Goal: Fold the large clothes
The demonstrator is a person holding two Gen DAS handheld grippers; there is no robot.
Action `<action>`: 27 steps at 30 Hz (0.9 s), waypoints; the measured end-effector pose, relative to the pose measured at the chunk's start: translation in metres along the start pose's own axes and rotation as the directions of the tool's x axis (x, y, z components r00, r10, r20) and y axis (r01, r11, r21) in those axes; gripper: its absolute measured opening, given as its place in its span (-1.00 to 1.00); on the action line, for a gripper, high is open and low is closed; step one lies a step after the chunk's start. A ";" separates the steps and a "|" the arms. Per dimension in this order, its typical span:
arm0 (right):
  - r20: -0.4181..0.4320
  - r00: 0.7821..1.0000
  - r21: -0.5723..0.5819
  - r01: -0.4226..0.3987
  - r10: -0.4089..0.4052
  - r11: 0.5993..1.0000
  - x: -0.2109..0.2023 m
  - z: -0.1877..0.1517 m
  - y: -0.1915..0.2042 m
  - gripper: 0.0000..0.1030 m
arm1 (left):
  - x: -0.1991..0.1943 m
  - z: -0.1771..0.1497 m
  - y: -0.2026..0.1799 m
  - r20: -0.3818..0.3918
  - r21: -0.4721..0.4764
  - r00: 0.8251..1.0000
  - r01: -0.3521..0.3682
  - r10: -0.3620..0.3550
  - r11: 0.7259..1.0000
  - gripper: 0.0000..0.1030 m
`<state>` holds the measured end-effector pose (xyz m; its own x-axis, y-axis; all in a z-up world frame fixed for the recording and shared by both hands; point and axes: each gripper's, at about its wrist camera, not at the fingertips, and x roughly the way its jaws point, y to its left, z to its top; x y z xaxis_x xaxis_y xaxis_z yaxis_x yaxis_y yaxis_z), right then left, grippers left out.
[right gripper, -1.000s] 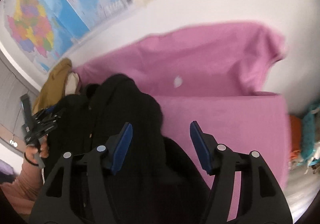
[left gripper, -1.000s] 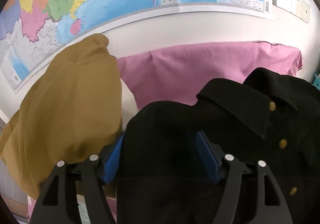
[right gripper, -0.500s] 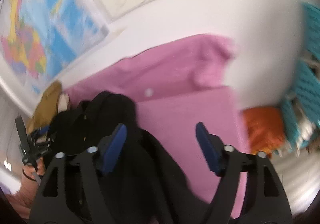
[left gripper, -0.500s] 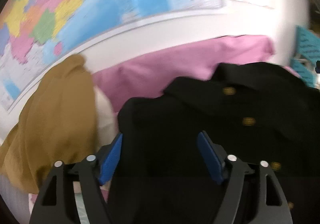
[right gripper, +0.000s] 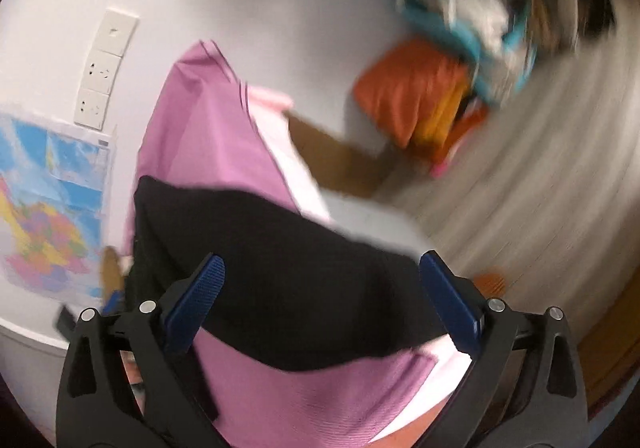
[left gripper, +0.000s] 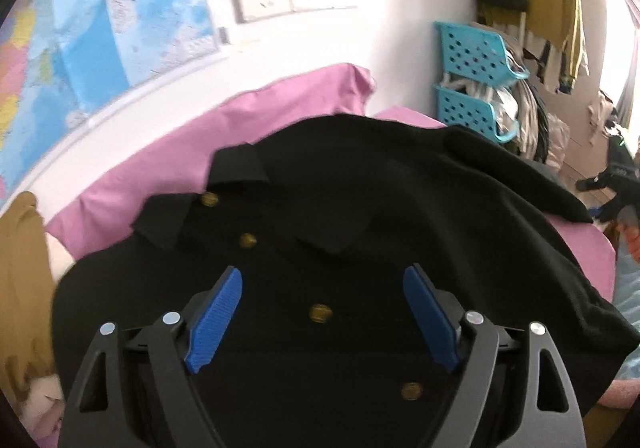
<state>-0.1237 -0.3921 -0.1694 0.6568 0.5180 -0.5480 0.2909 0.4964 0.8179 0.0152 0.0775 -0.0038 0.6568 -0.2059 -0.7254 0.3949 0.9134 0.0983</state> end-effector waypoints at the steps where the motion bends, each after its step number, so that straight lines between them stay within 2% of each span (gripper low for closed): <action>1: -0.013 0.999 0.010 -0.030 0.030 0.999 0.004 0.001 -0.002 0.89 | 0.001 -0.001 -0.004 -0.007 0.004 1.000 0.009 -0.009 1.000 0.57; 2: -0.028 0.996 0.012 -0.086 0.086 0.996 0.010 0.000 -0.002 0.85 | 0.001 -0.002 -0.006 -0.012 0.007 1.000 0.012 -0.012 1.000 0.57; 3: -0.035 0.991 0.005 -0.129 0.129 0.992 0.015 0.000 0.001 0.63 | 0.002 -0.003 -0.009 -0.018 0.010 1.000 0.011 -0.011 1.000 0.57; 4: -0.034 0.988 -0.001 -0.150 0.149 0.989 0.016 0.003 0.004 0.22 | 0.002 -0.004 -0.010 -0.023 0.011 1.000 0.010 -0.010 1.000 0.57; 5: -0.022 0.983 -0.016 -0.181 0.180 0.983 0.013 0.004 0.005 0.06 | 0.003 -0.006 -0.011 -0.028 0.009 1.000 0.008 -0.007 1.000 0.57; 6: 0.005 0.982 -0.061 -0.187 0.187 0.981 0.008 0.005 0.015 -0.28 | 0.003 -0.008 -0.010 -0.035 0.003 0.999 0.002 -0.002 1.000 0.57; 7: 0.026 0.987 -0.092 -0.153 0.156 0.984 0.003 0.008 0.022 -0.44 | 0.004 -0.009 -0.008 -0.041 -0.006 0.999 -0.002 0.002 1.000 0.57; 10: 0.129 0.990 -0.181 -0.034 0.058 0.983 -0.023 0.015 0.050 -0.73 | 0.000 -0.012 0.000 -0.052 -0.032 0.999 -0.004 0.003 0.999 0.57; 11: 0.169 0.985 -0.211 -0.002 0.038 0.977 -0.033 0.017 0.062 -0.75 | 0.000 -0.013 0.003 -0.052 -0.039 0.999 -0.002 0.000 0.999 0.57; 14: 0.315 0.949 -0.343 0.084 0.031 0.935 -0.071 0.022 0.117 -0.77 | -0.003 -0.014 0.008 -0.048 -0.057 0.999 0.001 -0.004 0.998 0.57; 16: 0.365 0.929 -0.430 0.111 0.061 0.896 -0.088 0.023 0.161 -0.77 | -0.005 -0.014 0.014 -0.040 -0.074 0.999 0.008 -0.011 0.997 0.57; 18: 0.390 0.918 -0.525 0.157 0.073 0.836 -0.095 0.018 0.211 -0.77 | -0.009 -0.012 0.019 -0.030 -0.093 1.000 0.007 -0.010 0.996 0.57; 21: 0.376 0.922 -0.655 0.194 0.093 0.730 -0.092 -0.001 0.290 -0.76 | -0.020 -0.011 0.035 0.008 -0.138 1.000 0.014 -0.013 0.990 0.57; 23: 0.339 0.935 -0.748 0.202 0.103 0.633 -0.078 -0.022 0.338 -0.74 | -0.029 -0.013 0.047 0.034 -0.174 0.999 0.016 -0.011 0.985 0.58; 24: 0.311 0.945 -0.799 0.201 0.103 0.567 -0.065 -0.038 0.366 -0.72 | -0.033 -0.014 0.053 0.045 -0.190 0.999 0.015 -0.006 0.982 0.59; 25: 0.292 0.951 -0.829 0.197 0.104 0.524 -0.057 -0.050 0.377 -0.71 | -0.038 -0.016 0.059 0.055 -0.205 0.998 0.005 0.006 0.979 0.60; 26: 0.268 0.958 -0.866 0.194 0.099 0.461 -0.042 -0.067 0.396 -0.69 | -0.041 -0.018 0.066 0.062 -0.219 0.998 -0.001 0.015 0.976 0.60; 27: 0.239 0.967 -0.895 0.182 0.091 0.408 -0.026 -0.084 0.410 -0.59 | -0.045 -0.021 0.075 0.069 -0.241 0.997 -0.005 0.023 0.971 0.61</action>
<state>-0.0795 -0.1434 0.1657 0.8274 0.3797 -0.4139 -0.3837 0.9202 0.0770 0.0013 0.1623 0.0217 0.7087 -0.2088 -0.6739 0.2252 0.9722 -0.0645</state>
